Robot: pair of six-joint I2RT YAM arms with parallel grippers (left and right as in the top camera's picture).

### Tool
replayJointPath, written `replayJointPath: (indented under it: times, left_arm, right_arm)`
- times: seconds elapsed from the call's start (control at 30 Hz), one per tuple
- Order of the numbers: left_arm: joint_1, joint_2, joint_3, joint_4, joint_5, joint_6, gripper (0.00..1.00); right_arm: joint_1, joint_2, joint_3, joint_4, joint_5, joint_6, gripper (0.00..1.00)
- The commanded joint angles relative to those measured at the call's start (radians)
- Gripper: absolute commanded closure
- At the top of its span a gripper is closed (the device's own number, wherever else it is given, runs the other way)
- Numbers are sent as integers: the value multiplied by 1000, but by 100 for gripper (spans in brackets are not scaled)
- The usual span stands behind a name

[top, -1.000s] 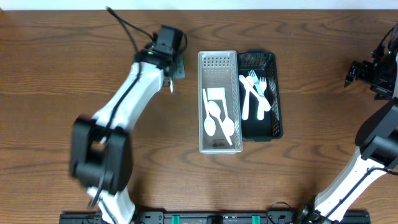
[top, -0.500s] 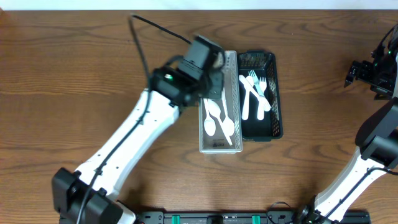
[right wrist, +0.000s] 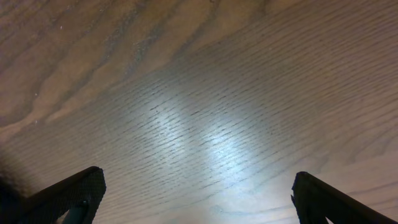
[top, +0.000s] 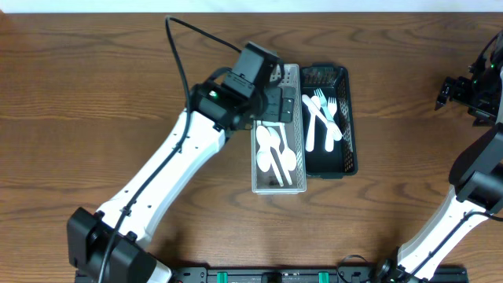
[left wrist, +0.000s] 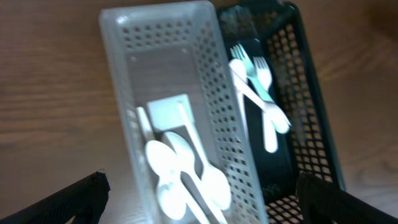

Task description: Pack container

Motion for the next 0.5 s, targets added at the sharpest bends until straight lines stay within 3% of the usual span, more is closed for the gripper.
replayJointPath:
  times: [0.0,0.2,0.47]
  left_arm:
    - [64,-56,28,-4,-2,82,2]
    - [220,-237,31,-81,-11,88,2]
    - [349,-485,31,-411,-102,87,2]
  right_arm:
    - [3,-6,0,-1,0,-14,1]
    - [3,-6,0,-1,0,-14,1]
    - [3,-6,0,-1,0,-14,1]
